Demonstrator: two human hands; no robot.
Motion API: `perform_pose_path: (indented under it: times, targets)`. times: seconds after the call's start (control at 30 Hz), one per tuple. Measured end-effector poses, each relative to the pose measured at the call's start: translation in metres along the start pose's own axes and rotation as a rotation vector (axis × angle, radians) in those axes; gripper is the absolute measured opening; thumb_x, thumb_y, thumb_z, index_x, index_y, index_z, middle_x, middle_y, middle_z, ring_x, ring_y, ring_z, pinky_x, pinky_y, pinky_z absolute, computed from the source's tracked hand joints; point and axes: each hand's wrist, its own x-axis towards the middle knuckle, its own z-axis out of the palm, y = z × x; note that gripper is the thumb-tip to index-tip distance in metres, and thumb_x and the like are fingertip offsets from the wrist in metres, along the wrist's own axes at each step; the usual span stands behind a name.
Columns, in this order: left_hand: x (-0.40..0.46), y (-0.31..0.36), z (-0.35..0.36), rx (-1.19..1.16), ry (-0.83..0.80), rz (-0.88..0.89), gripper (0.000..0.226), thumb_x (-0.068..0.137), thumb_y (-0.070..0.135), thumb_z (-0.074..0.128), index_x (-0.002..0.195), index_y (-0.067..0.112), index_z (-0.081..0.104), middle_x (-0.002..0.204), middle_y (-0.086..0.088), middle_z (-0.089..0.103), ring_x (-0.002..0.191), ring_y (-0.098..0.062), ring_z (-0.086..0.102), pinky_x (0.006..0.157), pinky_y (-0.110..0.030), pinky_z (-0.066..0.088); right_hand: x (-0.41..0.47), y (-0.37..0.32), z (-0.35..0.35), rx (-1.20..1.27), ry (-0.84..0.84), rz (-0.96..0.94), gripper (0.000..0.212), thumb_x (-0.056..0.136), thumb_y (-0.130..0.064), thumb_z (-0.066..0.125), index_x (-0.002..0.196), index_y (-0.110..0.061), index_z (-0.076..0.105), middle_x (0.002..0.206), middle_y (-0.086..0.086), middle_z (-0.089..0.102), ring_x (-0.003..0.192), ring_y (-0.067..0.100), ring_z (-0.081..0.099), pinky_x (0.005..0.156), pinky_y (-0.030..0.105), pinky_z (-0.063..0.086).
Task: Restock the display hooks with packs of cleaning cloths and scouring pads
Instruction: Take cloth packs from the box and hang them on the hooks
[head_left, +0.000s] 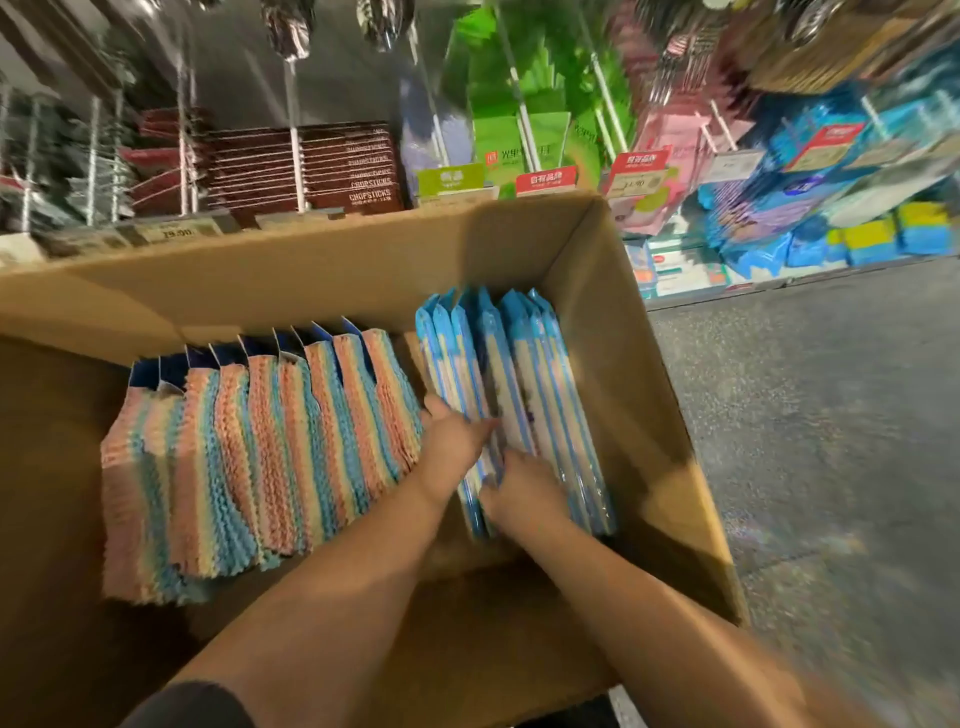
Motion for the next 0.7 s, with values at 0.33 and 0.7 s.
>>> perform_pose_path:
  times: [0.33, 0.7]
  targets:
    - [-0.016, 0.001, -0.02, -0.019, 0.147, -0.008, 0.08, 0.085, 0.025, 0.07, 0.144, 0.0, 0.023, 0.086, -0.007, 0.063, 0.078, -0.027, 0.064, 0.057, -0.031, 0.043, -0.007, 0.005, -0.012, 0.145, -0.215, -0.015, 0.05, 0.1, -0.033, 0.04, 0.148, -0.018, 0.039, 0.15, 0.009, 0.045, 0.133, 0.031, 0.045, 0.106, 0.036, 0.038]
    - [-0.157, 0.056, -0.111, -0.318, 0.146, 0.331, 0.042, 0.082, 0.011, 0.072, 0.115, 0.015, 0.047, 0.094, -0.007, 0.069, 0.062, -0.013, 0.06, 0.05, -0.025, 0.044, -0.075, 0.012, -0.11, 0.569, 0.041, -0.167, 0.04, 0.102, -0.028, 0.046, 0.14, -0.018, 0.049, 0.133, 0.005, 0.058, 0.112, 0.023, 0.057, 0.088, 0.03, 0.043]
